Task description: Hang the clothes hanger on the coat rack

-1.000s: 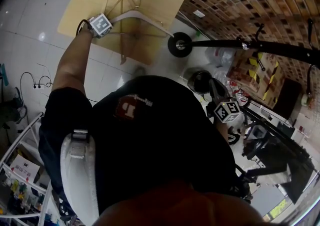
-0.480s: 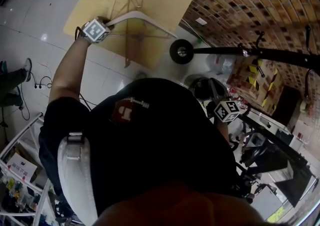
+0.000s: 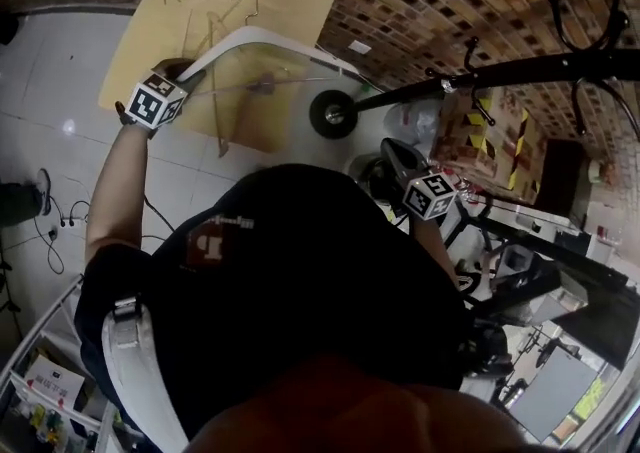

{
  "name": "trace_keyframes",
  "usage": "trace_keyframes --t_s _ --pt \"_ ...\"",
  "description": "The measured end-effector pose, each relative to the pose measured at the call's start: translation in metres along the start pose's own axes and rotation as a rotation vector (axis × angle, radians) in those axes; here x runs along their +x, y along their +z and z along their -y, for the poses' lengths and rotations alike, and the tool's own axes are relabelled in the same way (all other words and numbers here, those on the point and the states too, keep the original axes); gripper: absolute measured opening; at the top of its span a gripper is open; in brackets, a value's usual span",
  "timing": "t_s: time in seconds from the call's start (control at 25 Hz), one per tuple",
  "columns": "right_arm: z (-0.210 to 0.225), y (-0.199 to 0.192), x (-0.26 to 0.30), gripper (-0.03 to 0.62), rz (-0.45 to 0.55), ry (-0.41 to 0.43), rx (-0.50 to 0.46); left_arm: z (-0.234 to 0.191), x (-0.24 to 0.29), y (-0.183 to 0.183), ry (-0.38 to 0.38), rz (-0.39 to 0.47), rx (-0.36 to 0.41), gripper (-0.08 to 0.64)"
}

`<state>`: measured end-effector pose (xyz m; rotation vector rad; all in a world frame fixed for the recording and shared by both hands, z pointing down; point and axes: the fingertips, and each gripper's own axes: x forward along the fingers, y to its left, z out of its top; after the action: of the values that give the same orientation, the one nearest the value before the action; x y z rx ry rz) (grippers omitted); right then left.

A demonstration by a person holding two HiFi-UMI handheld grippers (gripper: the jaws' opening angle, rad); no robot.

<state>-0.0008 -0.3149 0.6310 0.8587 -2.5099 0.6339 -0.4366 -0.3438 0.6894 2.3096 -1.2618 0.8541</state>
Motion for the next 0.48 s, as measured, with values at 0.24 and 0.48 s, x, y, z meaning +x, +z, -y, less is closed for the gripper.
trace_keyframes --t_s 0.24,0.48 --pt "0.023 -0.002 -0.027 0.014 0.049 -0.006 0.004 0.061 -0.006 0.088 -0.05 0.144 0.052 0.101" --pt "0.054 0.0 -0.072 0.014 0.093 -0.003 -0.01 0.139 -0.019 0.18 -0.106 0.287 0.064 0.101"
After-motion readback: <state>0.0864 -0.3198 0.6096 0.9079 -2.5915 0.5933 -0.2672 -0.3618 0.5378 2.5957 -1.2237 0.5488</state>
